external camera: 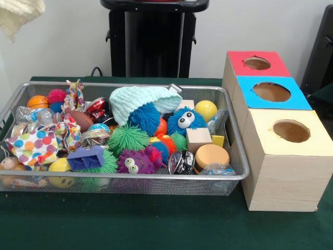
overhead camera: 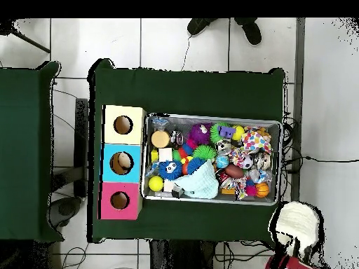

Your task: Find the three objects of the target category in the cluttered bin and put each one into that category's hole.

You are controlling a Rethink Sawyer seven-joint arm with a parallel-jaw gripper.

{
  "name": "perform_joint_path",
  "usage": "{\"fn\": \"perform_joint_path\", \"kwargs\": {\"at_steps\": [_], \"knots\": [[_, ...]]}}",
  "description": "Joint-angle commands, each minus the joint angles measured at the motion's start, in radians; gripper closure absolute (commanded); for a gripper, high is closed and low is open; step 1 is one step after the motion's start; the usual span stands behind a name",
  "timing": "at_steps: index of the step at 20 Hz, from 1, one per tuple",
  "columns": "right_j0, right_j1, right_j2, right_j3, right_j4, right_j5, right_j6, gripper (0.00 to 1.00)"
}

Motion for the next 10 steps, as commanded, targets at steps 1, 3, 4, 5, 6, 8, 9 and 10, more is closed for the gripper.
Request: {"fn": "perform_joint_path", "kwargs": {"at_steps": [1, 3, 4, 5, 6, 8, 9, 10], "knots": [[-0.309, 0.171, 0.453, 0.083, 0.829, 0.713, -0.525, 1.0], [-0.312, 0.17, 0.456, 0.084, 0.831, 0.713, -0.521, 1.0], [-0.311, 0.167, 0.454, 0.085, 0.834, 0.713, -0.526, 1.0], [-0.313, 0.168, 0.457, 0.087, 0.832, 0.71, -0.521, 1.0], [-0.319, 0.167, 0.463, 0.093, 0.835, 0.703, -0.521, 1.0], [-0.323, 0.178, 0.467, 0.107, 0.816, 0.681, -0.501, 1.0], [-0.324, 0.188, 0.469, 0.109, 0.796, 0.671, -0.486, 1.0], [-0.329, 0.196, 0.473, 0.121, 0.78, 0.65, -0.469, 1.0]]}}
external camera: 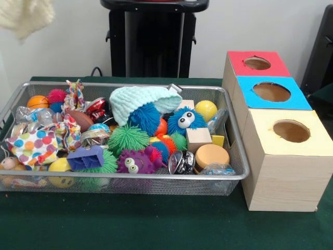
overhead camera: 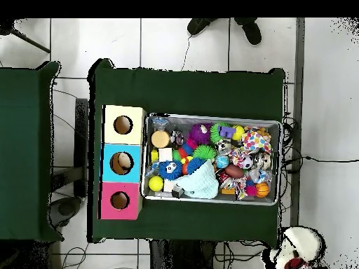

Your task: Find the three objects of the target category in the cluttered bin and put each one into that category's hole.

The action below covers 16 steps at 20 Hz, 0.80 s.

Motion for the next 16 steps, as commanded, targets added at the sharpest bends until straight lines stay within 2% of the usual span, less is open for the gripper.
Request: {"fn": "perform_joint_path", "kwargs": {"at_steps": [1, 5, 11, 15, 16], "knots": [[-0.036, 0.098, 0.171, 0.084, 0.061, 0.053, -0.335, 1.0], [-0.042, 0.111, 0.181, 0.097, 0.021, 0.024, -0.293, 1.0], [-0.03, 0.143, 0.174, 0.071, -0.059, 0.021, -0.219, 1.0], [-0.033, 0.143, 0.177, 0.068, -0.071, 0.023, -0.215, 1.0], [-0.025, 0.159, 0.162, 0.06, -0.103, 0.025, -0.197, 1.0]]}}
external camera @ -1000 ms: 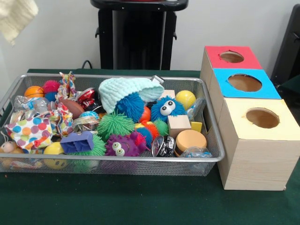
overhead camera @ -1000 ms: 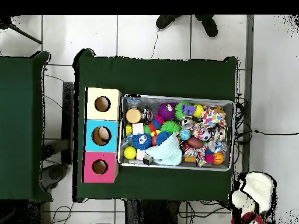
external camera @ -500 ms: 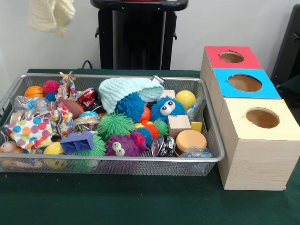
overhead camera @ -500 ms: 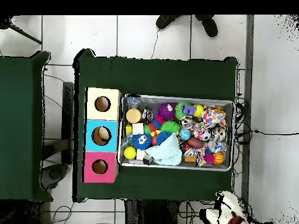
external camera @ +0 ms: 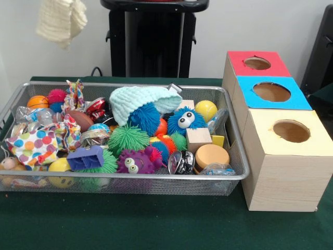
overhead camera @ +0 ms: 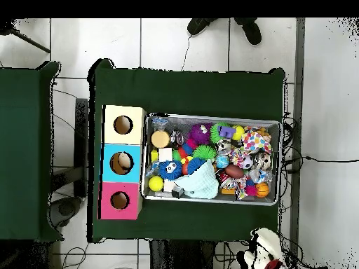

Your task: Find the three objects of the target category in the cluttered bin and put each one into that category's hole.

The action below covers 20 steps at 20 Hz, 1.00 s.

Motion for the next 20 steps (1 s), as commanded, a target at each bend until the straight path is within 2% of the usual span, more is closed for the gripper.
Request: {"fn": "perform_joint_path", "kwargs": {"at_steps": [1, 3, 4, 7, 8, 10, 14, 16, 20], "knots": [[0.01, 0.065, 0.056, -0.002, -0.091, 0.004, -0.161, 1.0], [0.01, 0.083, 0.05, -0.015, -0.115, 0.012, -0.155, 1.0], [-0.003, 0.085, 0.062, -0.02, -0.102, 0.022, -0.171, 1.0], [-0.087, 0.117, 0.086, -0.035, -0.126, 0.062, -0.24, 1.0], [-0.109, 0.13, 0.08, -0.052, -0.145, 0.079, -0.248, 1.0], [-0.141, 0.131, 0.094, -0.083, -0.185, 0.053, -0.26, 1.0], [-0.174, 0.185, 0.103, -0.152, -0.284, 0.092, -0.283, 1.0], [-0.174, 0.224, 0.103, -0.168, -0.324, 0.086, -0.266, 1.0], [-0.114, 0.262, 0.045, -0.165, -0.424, 0.041, -0.146, 1.0]]}}
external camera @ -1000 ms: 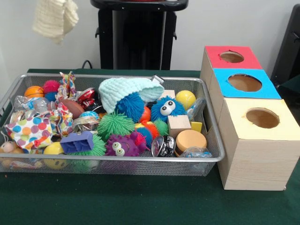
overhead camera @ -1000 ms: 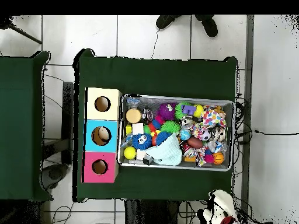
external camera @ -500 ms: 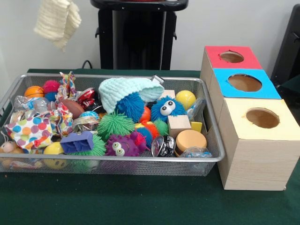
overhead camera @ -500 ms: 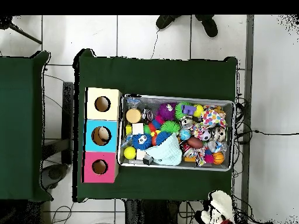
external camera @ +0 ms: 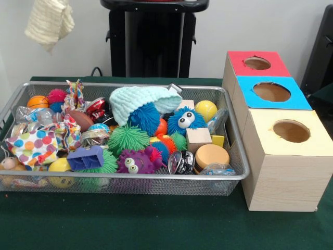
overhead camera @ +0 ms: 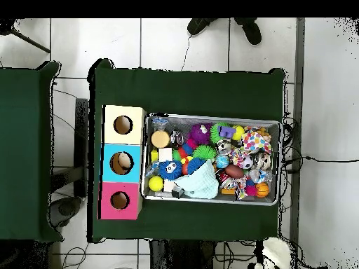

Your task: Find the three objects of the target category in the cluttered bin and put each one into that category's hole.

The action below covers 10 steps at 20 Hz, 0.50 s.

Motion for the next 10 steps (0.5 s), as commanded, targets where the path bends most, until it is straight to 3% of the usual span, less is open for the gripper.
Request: {"fn": "perform_joint_path", "kwargs": {"at_steps": [1, 6, 10], "knots": [[0.067, 0.124, -0.008, -0.113, -0.182, 0.029, -0.113, 1.0], [0.105, 0.139, -0.058, -0.094, -0.243, -0.015, -0.035, 1.0], [-0.005, 0.079, 0.043, -0.071, -0.145, 0.022, -0.165, 1.0]]}}
